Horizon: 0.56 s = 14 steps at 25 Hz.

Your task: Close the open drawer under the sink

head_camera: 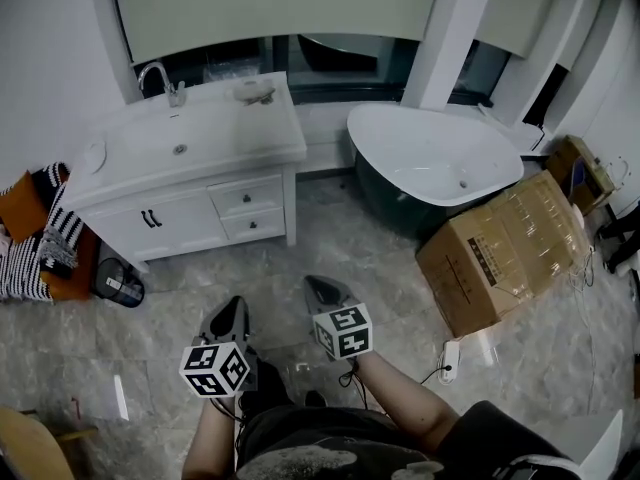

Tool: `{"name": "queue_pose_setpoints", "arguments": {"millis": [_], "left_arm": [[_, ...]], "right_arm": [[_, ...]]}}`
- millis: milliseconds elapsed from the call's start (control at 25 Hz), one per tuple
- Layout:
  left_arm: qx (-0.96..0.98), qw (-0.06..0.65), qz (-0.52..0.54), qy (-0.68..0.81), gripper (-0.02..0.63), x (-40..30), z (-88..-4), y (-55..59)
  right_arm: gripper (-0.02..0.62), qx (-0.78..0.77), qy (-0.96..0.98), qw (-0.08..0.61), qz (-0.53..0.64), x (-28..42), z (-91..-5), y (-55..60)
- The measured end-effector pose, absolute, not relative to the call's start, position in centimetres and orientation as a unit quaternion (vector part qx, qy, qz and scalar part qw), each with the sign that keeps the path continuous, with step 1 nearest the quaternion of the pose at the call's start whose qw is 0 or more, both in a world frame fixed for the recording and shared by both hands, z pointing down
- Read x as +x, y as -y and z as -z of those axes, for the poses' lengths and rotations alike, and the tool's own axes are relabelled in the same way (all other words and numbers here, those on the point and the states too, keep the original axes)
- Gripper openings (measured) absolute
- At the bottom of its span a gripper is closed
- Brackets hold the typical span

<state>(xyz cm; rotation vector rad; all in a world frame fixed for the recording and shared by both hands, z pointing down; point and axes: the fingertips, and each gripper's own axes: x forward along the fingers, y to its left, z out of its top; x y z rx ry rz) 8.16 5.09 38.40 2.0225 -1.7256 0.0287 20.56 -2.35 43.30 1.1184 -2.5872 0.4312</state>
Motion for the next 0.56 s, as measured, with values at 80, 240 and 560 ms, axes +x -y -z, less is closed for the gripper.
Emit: {"name": "queue_pose_setpoints", "arguments": {"millis": [80,240,560], "left_arm": [[0.739,0.235,-0.011,0.632,0.017,8.8,-38.0,-6.2],[0.740,0.229,-0.008,0.632,0.017,10.4,-37.7,-8.3],[0.739,0.220,-0.015,0.636,0.017,11.1,-37.6,-10.4]], "right_arm": [[0.028,0.383,0.901,0.141,-0.147,21.0,-43.1,1.1],[0.026,0.377,0.905,0.138,-0.141,22.0,-42.9,-1.1],[0.025,0.365,0.913,0.126,-0.128,22.1,-42.2,-3.2]]}}
